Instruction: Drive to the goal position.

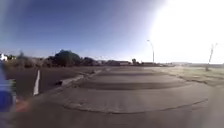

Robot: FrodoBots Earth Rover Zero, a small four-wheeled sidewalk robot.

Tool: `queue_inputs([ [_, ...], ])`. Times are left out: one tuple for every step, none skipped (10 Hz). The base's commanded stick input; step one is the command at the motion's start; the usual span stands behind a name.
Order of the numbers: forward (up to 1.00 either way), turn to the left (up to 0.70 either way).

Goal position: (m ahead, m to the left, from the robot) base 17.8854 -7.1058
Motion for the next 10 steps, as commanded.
queue_inputs([
  [0.70, 0.00],
  [0.70, 0.00],
  [0.70, 0.00],
  [0.47, 0.00],
  [0.09, 0.00],
  [0.00, 0.00],
  [0.00, 0.00],
  [0.00, 0.00],
  [0.00, 0.00],
  [0.00, 0.00],
])
